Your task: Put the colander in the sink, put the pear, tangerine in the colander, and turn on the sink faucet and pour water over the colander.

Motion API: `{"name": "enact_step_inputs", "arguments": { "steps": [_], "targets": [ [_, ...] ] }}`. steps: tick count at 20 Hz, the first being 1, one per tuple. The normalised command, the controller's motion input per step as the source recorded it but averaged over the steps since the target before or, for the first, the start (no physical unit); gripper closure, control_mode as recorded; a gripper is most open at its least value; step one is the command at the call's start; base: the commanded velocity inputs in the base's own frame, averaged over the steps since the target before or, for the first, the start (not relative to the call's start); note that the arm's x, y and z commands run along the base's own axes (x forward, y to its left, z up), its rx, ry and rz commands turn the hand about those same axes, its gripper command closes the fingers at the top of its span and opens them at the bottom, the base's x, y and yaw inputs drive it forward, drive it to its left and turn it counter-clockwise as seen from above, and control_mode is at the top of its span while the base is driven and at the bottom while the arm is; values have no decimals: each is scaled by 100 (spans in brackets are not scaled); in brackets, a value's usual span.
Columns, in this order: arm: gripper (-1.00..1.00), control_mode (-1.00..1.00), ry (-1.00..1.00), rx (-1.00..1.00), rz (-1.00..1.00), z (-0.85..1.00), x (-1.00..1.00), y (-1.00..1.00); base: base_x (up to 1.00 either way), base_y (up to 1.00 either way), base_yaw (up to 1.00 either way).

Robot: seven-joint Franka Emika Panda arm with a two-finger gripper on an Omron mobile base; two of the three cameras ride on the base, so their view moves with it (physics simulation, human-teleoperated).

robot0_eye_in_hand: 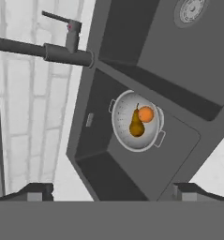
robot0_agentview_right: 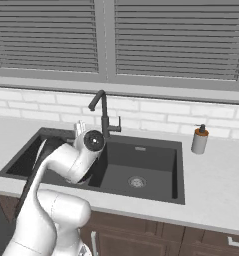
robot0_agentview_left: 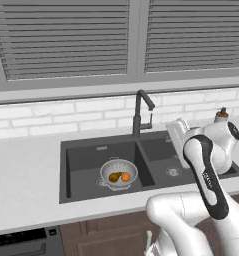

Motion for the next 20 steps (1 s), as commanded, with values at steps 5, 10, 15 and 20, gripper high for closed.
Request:
{"name": "enact_step_inputs", "arguments": {
  "steps": [5,10,15,20],
  "targets": [
    [-100,-100,-1,23,18,10,0,-76,0,0,0],
    [-100,-100,0,18,29,5,21,-50,0,0,0],
    [-100,-100,2,7,36,0,52,-19,0,0,0],
    [-100,-100,0,11,37,2,80,-9,0,0,0]
  ]
}}
